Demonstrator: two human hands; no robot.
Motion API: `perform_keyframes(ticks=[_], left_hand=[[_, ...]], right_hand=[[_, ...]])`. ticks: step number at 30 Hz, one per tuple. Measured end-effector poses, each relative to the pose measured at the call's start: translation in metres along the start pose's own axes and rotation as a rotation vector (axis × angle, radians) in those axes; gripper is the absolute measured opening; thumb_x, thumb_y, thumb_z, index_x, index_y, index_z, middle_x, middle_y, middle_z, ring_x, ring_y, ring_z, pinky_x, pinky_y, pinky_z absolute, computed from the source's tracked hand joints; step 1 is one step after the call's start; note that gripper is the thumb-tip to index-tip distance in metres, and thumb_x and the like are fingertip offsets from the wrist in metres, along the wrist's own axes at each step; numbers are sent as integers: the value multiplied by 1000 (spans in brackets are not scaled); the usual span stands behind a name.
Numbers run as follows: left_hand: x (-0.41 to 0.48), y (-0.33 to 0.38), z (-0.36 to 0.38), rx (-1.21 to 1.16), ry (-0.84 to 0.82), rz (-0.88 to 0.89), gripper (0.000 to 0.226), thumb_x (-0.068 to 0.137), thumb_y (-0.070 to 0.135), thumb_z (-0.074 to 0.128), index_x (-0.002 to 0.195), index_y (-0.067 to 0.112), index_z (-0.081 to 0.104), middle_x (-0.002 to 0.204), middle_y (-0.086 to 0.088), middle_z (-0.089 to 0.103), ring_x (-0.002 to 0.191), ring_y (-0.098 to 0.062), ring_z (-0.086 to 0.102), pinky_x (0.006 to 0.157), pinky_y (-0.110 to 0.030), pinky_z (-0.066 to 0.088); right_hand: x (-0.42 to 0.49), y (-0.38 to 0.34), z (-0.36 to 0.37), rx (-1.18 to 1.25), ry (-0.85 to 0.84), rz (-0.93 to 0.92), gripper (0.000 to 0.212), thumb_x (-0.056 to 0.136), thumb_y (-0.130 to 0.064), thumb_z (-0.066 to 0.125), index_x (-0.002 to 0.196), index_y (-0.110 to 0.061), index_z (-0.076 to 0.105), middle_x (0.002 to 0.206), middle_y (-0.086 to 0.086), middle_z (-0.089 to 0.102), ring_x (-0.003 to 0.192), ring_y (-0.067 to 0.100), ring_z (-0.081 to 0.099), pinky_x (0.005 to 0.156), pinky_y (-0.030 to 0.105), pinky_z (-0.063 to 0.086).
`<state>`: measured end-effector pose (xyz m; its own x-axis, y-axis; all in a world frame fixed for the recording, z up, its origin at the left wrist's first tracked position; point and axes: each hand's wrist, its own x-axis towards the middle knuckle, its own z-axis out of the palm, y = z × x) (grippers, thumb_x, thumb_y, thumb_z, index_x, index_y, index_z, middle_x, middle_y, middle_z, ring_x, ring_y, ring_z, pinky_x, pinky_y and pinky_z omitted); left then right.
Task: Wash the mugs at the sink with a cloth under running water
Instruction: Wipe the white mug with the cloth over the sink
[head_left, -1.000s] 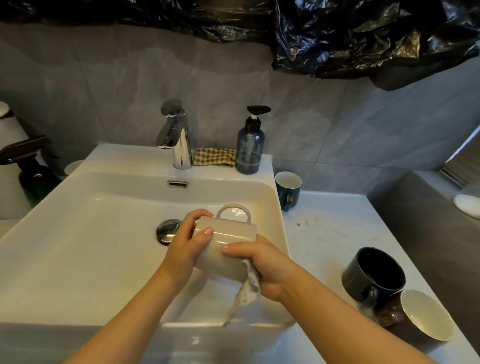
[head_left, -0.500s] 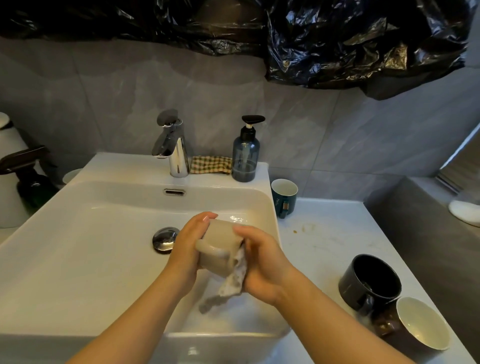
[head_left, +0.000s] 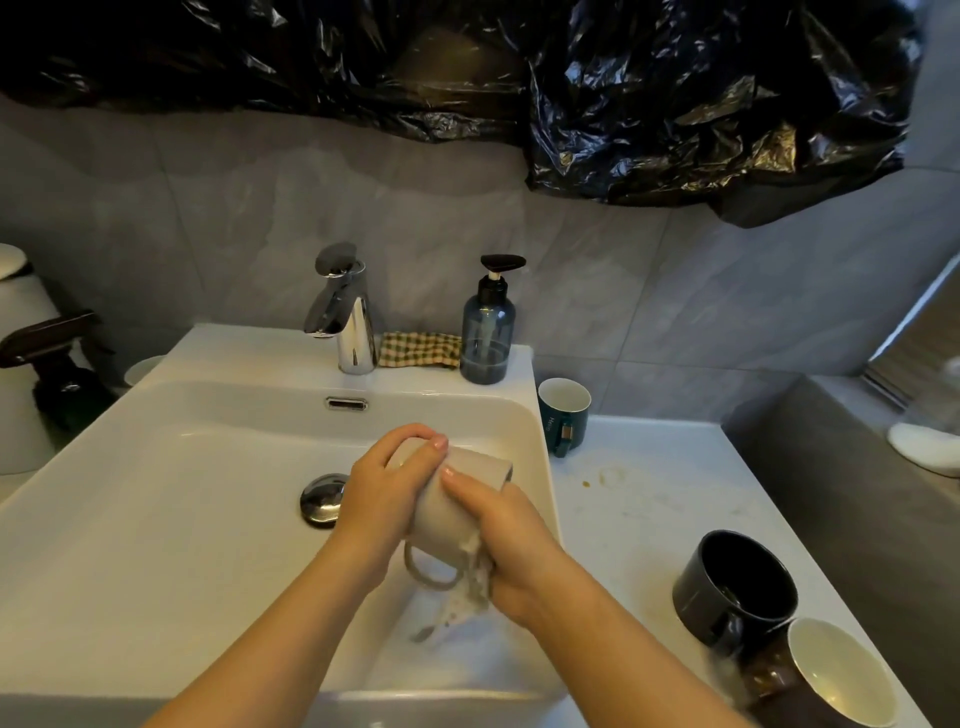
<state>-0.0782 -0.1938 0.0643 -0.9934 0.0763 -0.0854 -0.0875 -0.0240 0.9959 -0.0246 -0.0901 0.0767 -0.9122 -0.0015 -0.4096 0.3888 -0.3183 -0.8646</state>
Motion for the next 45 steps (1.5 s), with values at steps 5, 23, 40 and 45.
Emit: perform_keyframes(ticks=[5,23,40,45], left_hand=[[-3,-7,-10,29,-187,70,20,86,39,59,106,37,57,111,1,58,96,-17,59,67,-22,53],[-3,13,-11,-149,-289,-483,42,86,62,44,108,31,60,109,-14,59,95,-36,62,63,-49,57],[-6,-8,2,-28,-170,-383,24,91,45,49,102,27,61,98,-12,66,85,-31,64,54,-38,55],[-14,-32,-4,143,-230,278,41,71,61,48,107,41,51,102,5,61,83,-1,61,68,-16,49]], right_hand=[[6,-3,-10,72,-30,-63,34,87,-20,63,121,-19,57,109,11,67,99,28,63,82,46,55],[-8,-5,-14,-704,-74,-276,26,85,-23,63,110,-28,55,92,-4,62,79,10,59,70,32,52],[-10,6,-23,59,-200,-65,43,65,-7,58,107,-11,66,100,16,69,93,28,65,79,42,55],[-8,-6,-30,372,-134,44,29,89,-27,55,103,-4,67,94,23,70,82,35,67,82,46,51]])
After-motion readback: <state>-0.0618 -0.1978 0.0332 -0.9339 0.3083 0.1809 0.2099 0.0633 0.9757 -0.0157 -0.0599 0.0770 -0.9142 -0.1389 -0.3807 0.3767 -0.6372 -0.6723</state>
